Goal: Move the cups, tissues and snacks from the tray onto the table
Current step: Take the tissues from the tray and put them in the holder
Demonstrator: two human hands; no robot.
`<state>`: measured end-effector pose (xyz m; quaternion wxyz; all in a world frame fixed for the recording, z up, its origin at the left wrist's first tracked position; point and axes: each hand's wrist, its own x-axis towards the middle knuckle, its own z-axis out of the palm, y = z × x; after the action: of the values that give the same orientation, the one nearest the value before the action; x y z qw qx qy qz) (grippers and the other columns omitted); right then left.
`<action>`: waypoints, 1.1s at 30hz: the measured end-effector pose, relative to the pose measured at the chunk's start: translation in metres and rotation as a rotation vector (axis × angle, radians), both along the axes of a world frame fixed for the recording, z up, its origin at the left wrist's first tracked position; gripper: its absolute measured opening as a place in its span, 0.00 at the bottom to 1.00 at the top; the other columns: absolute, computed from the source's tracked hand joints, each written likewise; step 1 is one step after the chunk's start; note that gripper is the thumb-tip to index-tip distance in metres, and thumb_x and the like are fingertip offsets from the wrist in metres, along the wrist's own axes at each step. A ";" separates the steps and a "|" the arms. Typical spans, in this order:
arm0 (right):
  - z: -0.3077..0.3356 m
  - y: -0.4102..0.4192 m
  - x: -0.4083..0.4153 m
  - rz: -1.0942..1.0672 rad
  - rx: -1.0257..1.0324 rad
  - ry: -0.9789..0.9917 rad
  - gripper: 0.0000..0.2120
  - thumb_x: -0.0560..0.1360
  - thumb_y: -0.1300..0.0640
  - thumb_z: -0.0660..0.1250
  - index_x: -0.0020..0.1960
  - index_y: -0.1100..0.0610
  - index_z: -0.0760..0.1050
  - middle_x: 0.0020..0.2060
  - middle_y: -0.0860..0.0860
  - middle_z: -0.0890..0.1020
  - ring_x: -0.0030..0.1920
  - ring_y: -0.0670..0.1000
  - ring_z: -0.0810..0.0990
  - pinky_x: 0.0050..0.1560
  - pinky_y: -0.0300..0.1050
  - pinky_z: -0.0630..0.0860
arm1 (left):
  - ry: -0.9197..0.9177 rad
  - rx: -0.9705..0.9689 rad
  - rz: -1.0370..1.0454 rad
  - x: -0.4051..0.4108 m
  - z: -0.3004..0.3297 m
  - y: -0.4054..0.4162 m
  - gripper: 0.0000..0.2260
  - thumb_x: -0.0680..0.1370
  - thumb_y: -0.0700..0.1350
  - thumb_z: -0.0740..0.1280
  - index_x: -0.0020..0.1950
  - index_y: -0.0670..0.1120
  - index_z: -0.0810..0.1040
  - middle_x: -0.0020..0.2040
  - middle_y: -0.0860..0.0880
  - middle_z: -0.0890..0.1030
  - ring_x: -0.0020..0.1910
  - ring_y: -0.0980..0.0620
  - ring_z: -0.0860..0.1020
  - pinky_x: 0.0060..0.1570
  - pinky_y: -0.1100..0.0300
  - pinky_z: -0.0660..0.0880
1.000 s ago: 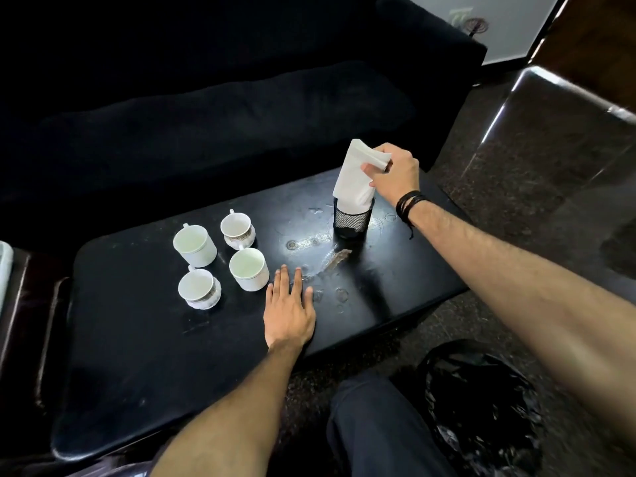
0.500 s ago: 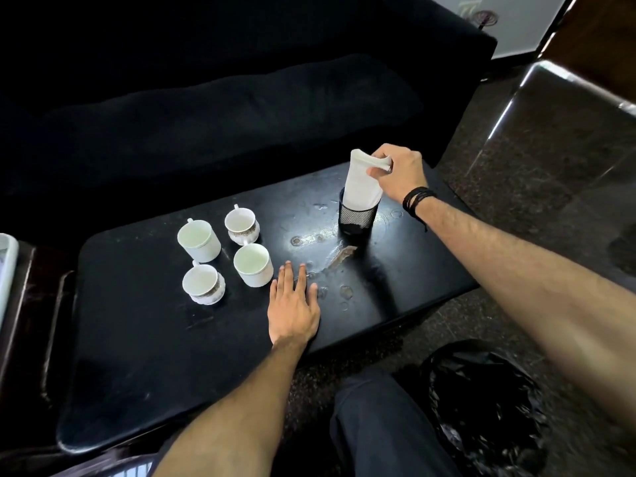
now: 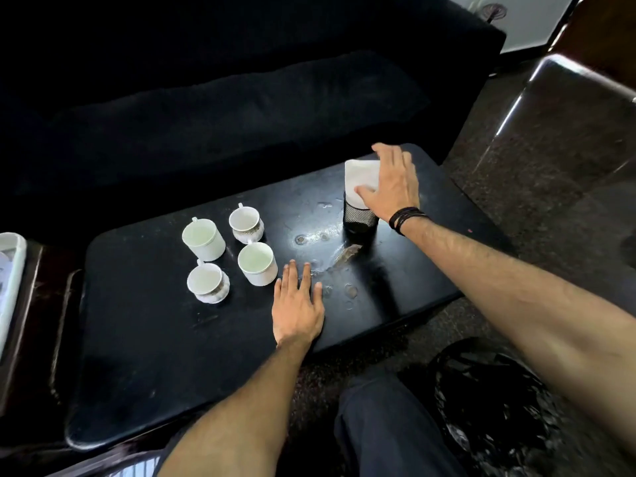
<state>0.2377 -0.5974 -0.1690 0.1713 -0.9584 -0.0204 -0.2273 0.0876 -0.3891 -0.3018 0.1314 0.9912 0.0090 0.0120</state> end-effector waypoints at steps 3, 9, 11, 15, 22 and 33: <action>0.006 0.003 0.005 0.099 -0.254 -0.088 0.32 0.72 0.46 0.64 0.74 0.54 0.63 0.69 0.52 0.71 0.68 0.57 0.69 0.64 0.54 0.67 | -0.003 -0.003 -0.002 -0.001 -0.001 0.000 0.26 0.82 0.57 0.47 0.79 0.50 0.58 0.80 0.45 0.57 0.79 0.48 0.53 0.77 0.51 0.50; -0.011 0.005 0.006 0.111 -0.433 0.198 0.29 0.82 0.49 0.52 0.79 0.59 0.54 0.76 0.57 0.62 0.76 0.58 0.60 0.73 0.59 0.58 | 0.007 -0.005 -0.003 0.000 0.001 0.000 0.26 0.83 0.57 0.47 0.80 0.50 0.56 0.80 0.46 0.55 0.79 0.49 0.51 0.77 0.52 0.48; -0.015 0.003 0.004 0.090 -0.400 0.227 0.29 0.81 0.48 0.53 0.78 0.61 0.54 0.76 0.57 0.62 0.75 0.59 0.62 0.73 0.59 0.58 | 0.011 -0.010 -0.005 0.000 0.002 0.000 0.26 0.83 0.57 0.47 0.80 0.50 0.56 0.80 0.46 0.54 0.79 0.49 0.51 0.77 0.52 0.48; -0.015 0.000 0.001 0.107 -0.362 0.237 0.32 0.80 0.46 0.55 0.79 0.61 0.52 0.77 0.58 0.61 0.75 0.59 0.61 0.72 0.60 0.59 | 0.012 -0.015 -0.005 0.000 0.001 0.000 0.26 0.83 0.57 0.48 0.80 0.50 0.56 0.80 0.46 0.54 0.79 0.49 0.50 0.77 0.53 0.47; 0.005 0.004 -0.001 0.082 -0.286 0.321 0.36 0.80 0.44 0.57 0.79 0.61 0.49 0.79 0.57 0.55 0.78 0.58 0.54 0.76 0.61 0.53 | 0.024 -0.027 -0.017 -0.003 0.002 0.001 0.26 0.83 0.57 0.46 0.80 0.50 0.54 0.81 0.45 0.53 0.80 0.49 0.49 0.78 0.53 0.46; 0.044 0.083 -0.037 0.229 -0.195 0.248 0.36 0.80 0.46 0.59 0.80 0.60 0.48 0.79 0.56 0.55 0.79 0.57 0.53 0.76 0.59 0.53 | -0.111 -0.121 -0.133 -0.018 0.075 0.028 0.25 0.84 0.53 0.51 0.80 0.49 0.54 0.81 0.46 0.53 0.80 0.49 0.50 0.77 0.57 0.46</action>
<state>0.2005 -0.5148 -0.1254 0.1034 -0.9825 -0.1302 -0.0836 0.0696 -0.3610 -0.2267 0.1918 0.9777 -0.0635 0.0576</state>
